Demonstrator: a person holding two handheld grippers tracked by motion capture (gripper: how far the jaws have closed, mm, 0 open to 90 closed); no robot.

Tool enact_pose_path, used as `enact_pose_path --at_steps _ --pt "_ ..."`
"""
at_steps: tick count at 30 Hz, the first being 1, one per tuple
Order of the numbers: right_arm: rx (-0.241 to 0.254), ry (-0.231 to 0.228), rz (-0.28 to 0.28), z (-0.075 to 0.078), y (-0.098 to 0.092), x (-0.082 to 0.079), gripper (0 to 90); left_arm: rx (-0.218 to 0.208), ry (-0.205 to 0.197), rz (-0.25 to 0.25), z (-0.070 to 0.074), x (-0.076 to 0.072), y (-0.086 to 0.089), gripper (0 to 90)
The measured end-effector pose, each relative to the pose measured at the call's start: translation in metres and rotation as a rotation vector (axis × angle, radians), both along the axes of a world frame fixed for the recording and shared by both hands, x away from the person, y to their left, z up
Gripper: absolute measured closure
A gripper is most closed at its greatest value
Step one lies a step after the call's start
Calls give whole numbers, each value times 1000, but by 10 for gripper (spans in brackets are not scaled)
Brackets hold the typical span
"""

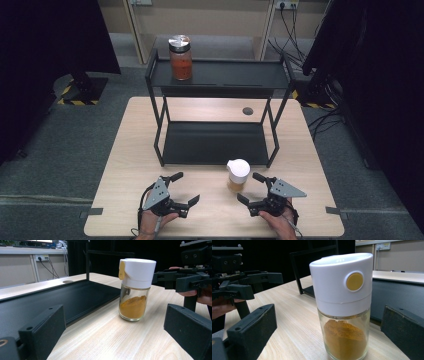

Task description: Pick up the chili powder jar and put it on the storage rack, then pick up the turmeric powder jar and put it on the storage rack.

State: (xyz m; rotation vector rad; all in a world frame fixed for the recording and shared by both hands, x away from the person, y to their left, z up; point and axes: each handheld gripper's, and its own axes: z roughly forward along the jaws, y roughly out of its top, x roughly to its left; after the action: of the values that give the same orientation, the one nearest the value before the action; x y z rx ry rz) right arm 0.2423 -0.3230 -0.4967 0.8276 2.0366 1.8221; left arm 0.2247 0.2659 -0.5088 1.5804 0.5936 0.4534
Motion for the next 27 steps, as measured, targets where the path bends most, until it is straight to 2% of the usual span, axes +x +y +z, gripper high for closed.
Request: enact_pose_path --at_steps 14,27 --pt "2 -1 -4 0 0 0 7 -6 7 7 -1 0 1 31" --pt "-13 -9 -44 2 5 -3 7 -9 15 6 -2 0 1 31"
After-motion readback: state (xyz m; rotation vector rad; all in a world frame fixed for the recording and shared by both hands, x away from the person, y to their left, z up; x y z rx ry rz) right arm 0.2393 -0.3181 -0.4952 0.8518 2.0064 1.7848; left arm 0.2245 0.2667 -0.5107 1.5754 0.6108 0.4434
